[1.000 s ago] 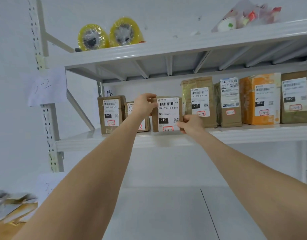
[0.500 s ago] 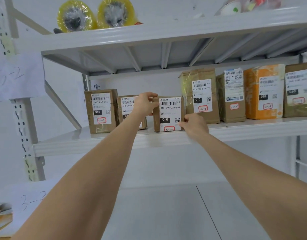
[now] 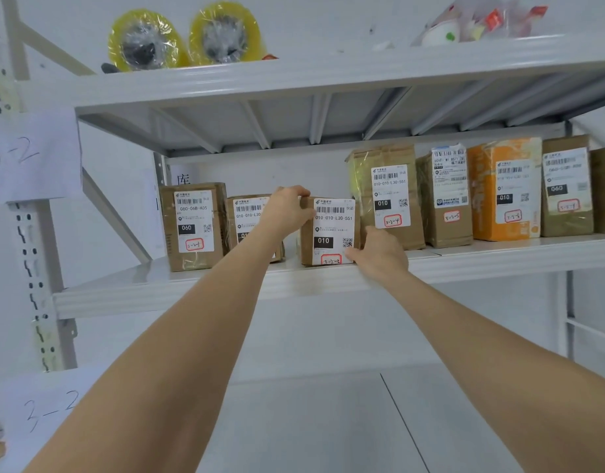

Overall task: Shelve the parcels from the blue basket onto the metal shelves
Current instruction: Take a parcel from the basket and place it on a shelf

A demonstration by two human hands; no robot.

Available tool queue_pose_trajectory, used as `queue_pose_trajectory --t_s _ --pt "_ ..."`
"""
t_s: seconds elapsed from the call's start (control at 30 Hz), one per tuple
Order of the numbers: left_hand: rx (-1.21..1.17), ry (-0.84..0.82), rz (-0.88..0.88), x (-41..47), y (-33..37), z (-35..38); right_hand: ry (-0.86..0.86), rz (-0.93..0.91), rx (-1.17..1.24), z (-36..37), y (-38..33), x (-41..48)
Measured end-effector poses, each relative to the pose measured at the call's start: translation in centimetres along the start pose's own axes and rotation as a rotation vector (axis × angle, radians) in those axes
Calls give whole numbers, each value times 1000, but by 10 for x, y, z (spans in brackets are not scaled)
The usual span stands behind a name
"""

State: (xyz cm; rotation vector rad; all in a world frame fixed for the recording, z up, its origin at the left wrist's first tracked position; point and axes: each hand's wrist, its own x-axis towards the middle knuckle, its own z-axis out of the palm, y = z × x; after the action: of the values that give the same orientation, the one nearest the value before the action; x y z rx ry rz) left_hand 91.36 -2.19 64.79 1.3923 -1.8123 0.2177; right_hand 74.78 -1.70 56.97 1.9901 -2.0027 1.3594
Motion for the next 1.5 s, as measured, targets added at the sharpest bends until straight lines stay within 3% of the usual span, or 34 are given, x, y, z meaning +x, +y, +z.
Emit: queue_pose_trajectory --t_s 0.13,0.23,0.37,1.5 --pt "164 3 88 -3 12 -3 172 -212 -174 -6 -7 -9" --pt "295 3 156 -3 23 -2 140 -398 -315 -2 -11 -15" --pt "500 -33 191 -5 32 1 64 -483 -362 12 -13 -19" --pt "441 -49 165 33 3 24 -8 -421 -333 40 -24 8"
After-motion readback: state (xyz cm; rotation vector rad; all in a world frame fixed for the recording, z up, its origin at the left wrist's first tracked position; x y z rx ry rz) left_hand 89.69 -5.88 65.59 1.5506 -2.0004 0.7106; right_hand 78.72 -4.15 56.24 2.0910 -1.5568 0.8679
